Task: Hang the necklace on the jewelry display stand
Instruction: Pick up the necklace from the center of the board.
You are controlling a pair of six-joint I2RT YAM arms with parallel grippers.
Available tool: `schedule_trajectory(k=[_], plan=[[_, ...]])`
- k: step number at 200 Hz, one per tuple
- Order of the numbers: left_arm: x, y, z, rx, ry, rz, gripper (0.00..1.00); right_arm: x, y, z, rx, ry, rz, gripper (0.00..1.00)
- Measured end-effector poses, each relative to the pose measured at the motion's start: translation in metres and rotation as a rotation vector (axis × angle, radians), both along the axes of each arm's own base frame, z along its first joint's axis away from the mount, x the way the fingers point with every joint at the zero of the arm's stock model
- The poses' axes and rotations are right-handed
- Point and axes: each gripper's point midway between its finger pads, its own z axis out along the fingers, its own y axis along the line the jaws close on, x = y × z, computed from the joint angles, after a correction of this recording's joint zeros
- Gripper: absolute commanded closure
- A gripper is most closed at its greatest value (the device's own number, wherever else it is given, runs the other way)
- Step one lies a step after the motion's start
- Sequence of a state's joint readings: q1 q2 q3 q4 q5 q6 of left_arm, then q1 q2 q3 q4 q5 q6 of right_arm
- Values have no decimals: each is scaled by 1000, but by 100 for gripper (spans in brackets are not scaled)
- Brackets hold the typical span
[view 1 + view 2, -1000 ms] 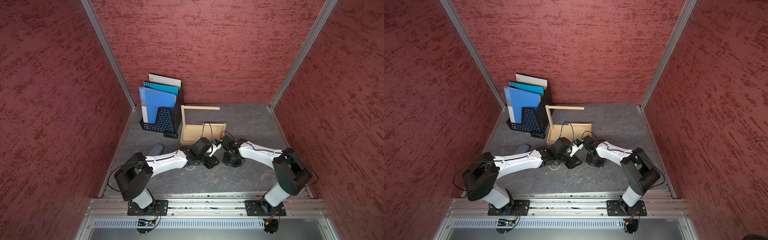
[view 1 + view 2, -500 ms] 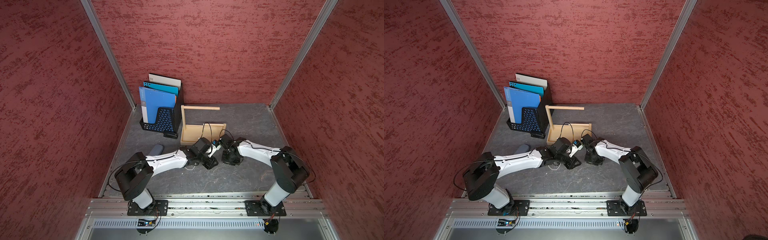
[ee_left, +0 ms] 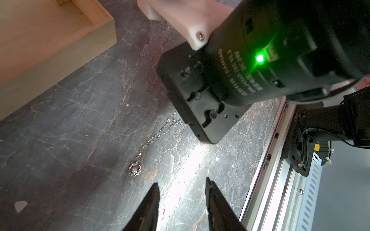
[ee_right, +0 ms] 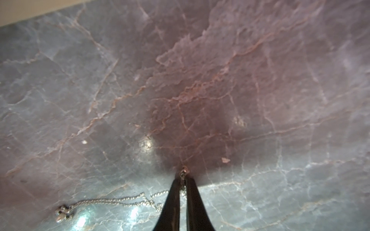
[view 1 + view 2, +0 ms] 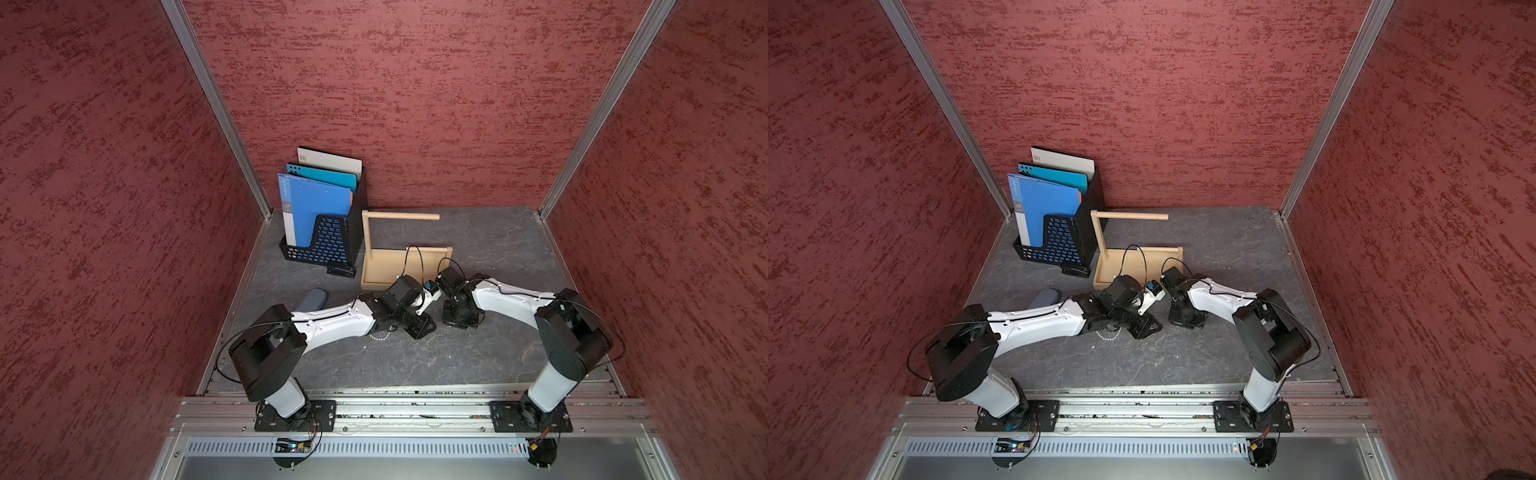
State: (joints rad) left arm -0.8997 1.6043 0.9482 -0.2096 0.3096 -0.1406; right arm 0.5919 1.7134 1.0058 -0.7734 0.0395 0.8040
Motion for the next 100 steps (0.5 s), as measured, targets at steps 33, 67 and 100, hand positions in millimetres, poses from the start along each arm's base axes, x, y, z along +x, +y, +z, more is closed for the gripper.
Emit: schedule_trajectory(k=[33, 67, 100], plan=[[0, 0, -1, 1, 1, 1, 59, 1, -1, 2, -9, -8, 25, 100], [1, 1, 3, -4, -5, 4, 58, 11, 0, 17, -20, -49, 76, 100], [6, 4, 13, -24, -24, 18, 58, 26, 5, 53, 8, -163, 127, 100]])
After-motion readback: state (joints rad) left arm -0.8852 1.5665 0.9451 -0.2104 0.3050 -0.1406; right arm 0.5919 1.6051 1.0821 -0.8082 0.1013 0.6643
